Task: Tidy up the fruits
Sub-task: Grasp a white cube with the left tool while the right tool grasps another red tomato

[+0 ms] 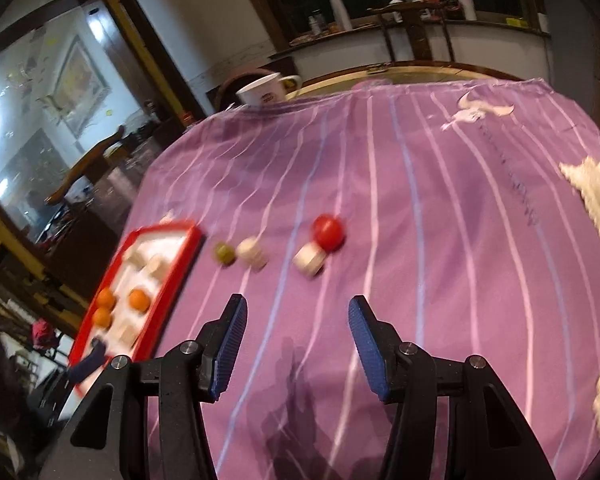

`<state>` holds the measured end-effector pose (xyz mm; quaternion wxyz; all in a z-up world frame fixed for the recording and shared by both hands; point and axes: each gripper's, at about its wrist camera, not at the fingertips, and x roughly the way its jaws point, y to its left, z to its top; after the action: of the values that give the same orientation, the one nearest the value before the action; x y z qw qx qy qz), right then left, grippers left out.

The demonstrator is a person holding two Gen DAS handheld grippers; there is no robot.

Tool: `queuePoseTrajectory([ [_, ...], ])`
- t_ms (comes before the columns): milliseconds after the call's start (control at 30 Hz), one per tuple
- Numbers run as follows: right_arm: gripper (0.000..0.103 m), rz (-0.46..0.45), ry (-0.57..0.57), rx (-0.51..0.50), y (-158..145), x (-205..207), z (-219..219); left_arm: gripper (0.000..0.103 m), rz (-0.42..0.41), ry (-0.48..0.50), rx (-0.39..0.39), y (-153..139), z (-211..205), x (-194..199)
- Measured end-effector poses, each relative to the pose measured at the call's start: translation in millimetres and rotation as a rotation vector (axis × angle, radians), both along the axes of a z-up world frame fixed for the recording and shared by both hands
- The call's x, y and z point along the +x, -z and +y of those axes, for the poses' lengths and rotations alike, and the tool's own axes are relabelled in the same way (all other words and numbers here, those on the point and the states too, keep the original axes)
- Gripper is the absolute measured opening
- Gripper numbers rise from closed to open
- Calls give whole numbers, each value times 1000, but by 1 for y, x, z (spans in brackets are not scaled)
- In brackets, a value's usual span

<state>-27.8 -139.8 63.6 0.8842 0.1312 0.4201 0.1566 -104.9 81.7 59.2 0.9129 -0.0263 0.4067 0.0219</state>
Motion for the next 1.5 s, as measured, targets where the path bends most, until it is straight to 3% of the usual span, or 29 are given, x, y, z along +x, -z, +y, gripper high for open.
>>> queuePoseTrajectory([
  [100, 58, 0, 31, -53, 6, 35, -1, 80, -6, 5, -13, 0, 0, 0],
  [267, 58, 78, 47, -69, 27, 81, 9, 80, -9, 8, -26, 0, 2, 3],
  [500, 56, 106, 0, -142, 45, 106, 38, 80, 12, 12, -57, 4, 5, 11],
  [533, 53, 105, 3, -141, 47, 107, 38, 80, 13, 17, -59, 3, 4, 12],
  [600, 35, 110, 7, -125, 50, 108, 35, 80, 14, 26, -61, 3, 1, 15],
  [833, 34, 105, 42, -62, 48, 95, 3, 80, 49, 92, -114, 2, -15, 34],
  [1067, 34, 83, 75, 4, 37, 56, -38, 80, 64, 196, -153, -6, -50, 65],
  [1300, 34, 73, 112, 13, 37, 30, -62, 80, 87, 316, -117, 10, -95, 118],
  [1367, 34, 67, 109, -9, 37, 27, -62, 76, 100, 340, -123, 16, -103, 131],
  [1433, 34, 64, 98, -23, 37, 25, -60, 59, 116, 353, -120, 23, -110, 142],
  [1500, 35, 61, 88, -28, 38, 24, -58, 53, 130, 363, -126, 27, -114, 150],
])
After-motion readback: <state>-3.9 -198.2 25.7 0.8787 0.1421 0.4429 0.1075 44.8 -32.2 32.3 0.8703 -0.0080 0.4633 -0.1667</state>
